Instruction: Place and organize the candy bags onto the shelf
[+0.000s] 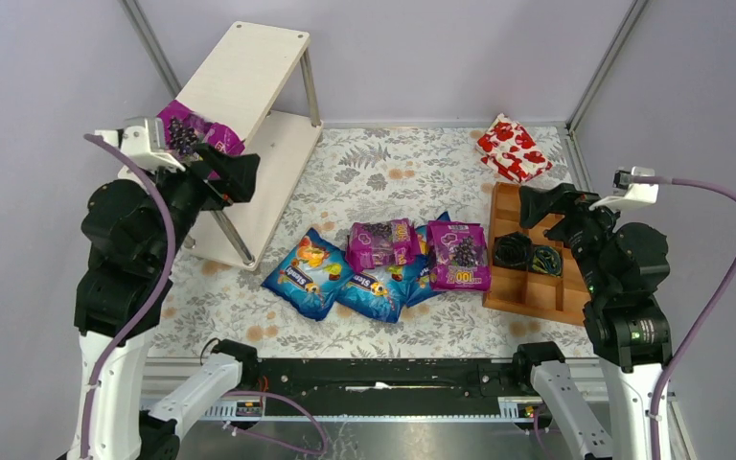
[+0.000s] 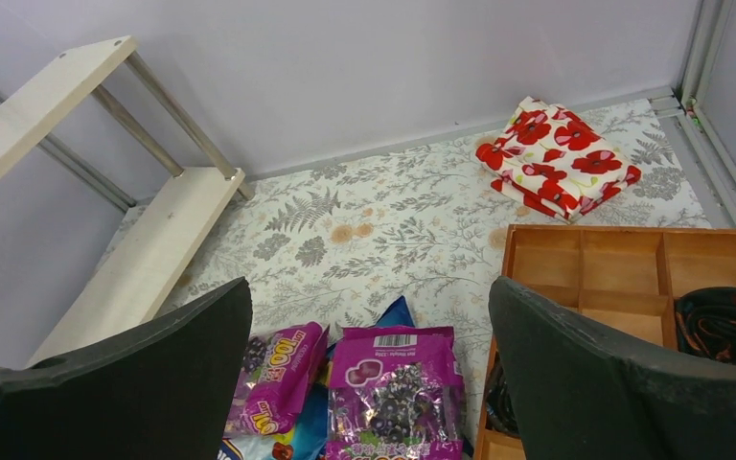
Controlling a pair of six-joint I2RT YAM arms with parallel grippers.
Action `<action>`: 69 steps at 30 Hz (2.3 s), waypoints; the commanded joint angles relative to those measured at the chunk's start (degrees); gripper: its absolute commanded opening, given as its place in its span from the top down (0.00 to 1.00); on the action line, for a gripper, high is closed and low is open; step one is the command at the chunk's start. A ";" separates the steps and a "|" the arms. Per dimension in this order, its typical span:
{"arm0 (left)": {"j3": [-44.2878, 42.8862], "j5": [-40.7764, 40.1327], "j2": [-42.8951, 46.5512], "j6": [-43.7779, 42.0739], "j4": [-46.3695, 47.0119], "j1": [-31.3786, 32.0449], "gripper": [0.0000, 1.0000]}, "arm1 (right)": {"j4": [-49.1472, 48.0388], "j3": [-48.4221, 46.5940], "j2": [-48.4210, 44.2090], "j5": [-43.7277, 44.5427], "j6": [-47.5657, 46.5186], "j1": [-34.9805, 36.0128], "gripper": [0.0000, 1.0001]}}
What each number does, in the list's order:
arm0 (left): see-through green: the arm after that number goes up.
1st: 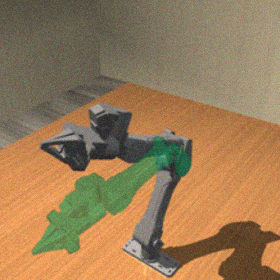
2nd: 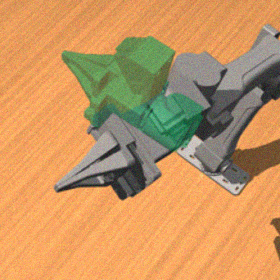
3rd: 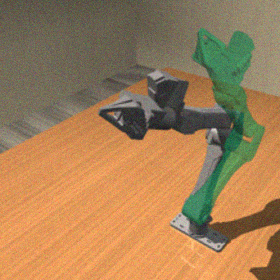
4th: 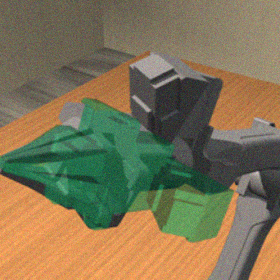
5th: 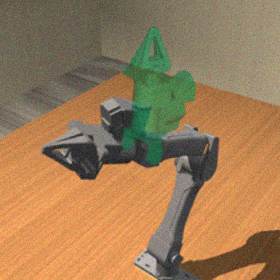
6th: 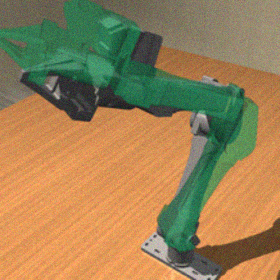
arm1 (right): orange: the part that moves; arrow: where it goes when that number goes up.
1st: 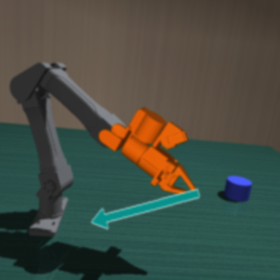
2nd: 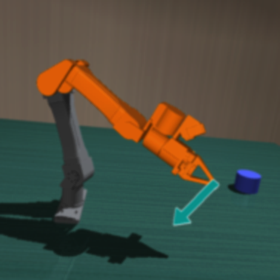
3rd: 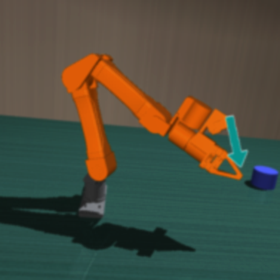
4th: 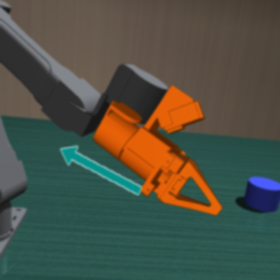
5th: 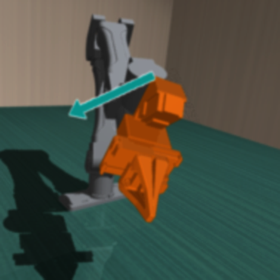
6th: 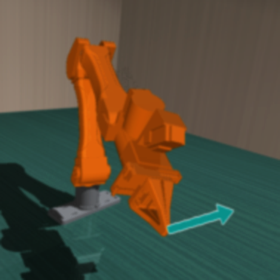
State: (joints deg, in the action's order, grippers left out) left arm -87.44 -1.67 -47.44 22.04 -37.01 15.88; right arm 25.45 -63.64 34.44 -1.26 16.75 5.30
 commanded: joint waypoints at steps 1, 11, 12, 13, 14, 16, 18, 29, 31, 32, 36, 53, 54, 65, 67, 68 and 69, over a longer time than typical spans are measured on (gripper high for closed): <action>1.68 -2.20 1.60 -1.15 -6.44 0.05 0.01 | -0.78 1.12 -1.18 2.45 -0.36 -0.19 0.00; 3.71 -3.74 -4.58 -0.09 -10.83 0.02 0.01 | -0.12 2.32 0.31 1.34 0.76 -0.14 0.00; 4.05 -3.40 -5.53 -0.07 -10.23 0.03 0.01 | 0.08 2.17 0.36 1.34 0.93 -0.16 0.00; 4.34 -3.31 -6.51 -0.07 -9.56 0.03 0.01 | 0.19 2.16 0.37 0.64 1.09 -0.19 0.00; 4.50 -3.59 -7.39 -0.07 -8.96 0.02 0.01 | 0.14 2.24 0.25 -0.08 1.40 -0.13 0.00; 4.41 -4.57 -8.88 -0.41 -7.44 0.03 0.01 | 0.08 2.44 -0.19 -0.96 1.97 -0.18 0.00; 4.21 -5.72 -10.16 -0.50 -5.42 0.01 0.01 | -0.03 2.82 -0.74 -1.81 2.56 -0.12 0.00; 0.56 -11.01 -14.85 -4.18 0.21 -0.33 0.01 | -0.80 5.02 -1.58 -3.02 3.18 -0.18 0.00; 0.04 -9.24 -16.30 -4.54 1.02 -0.91 0.01 | -1.02 5.33 -1.38 -3.33 3.56 -0.18 0.00; -0.27 -8.29 -17.00 -4.44 1.31 -1.12 0.01 | -1.10 5.50 -1.31 -3.46 3.75 -0.16 0.00; -2.17 -4.21 -20.39 -4.18 2.45 -1.80 0.01 | -1.32 6.01 -0.89 -4.49 4.58 -0.16 0.00; 20.62 30.54 -14.27 0.26 12.73 7.01 0.01 | -9.16 17.79 14.02 -34.63 14.33 1.11 0.00; 21.72 29.62 -14.48 0.06 12.73 8.53 0.01 | -9.50 17.76 15.47 -34.36 14.60 2.66 0.00; 33.09 12.50 -20.10 5.40 17.11 22.40 0.01 | -11.13 13.36 33.12 -19.50 19.18 20.01 0.00; 35.78 12.51 -19.86 7.32 19.87 23.11 0.02 | -10.70 11.54 35.88 -18.27 19.16 20.01 0.00; 36.87 12.06 -19.70 7.73 20.62 23.45 0.02 | -10.84 10.62 37.32 -17.72 19.30 20.01 0.00; 37.63 10.97 -19.66 8.09 20.82 23.75 0.02 | -11.12 10.08 37.88 -17.36 19.39 20.01 0.00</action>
State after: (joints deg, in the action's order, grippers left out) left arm -52.45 14.02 -67.99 26.46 -23.38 38.68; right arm 16.84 -48.75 69.71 -22.35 34.48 25.04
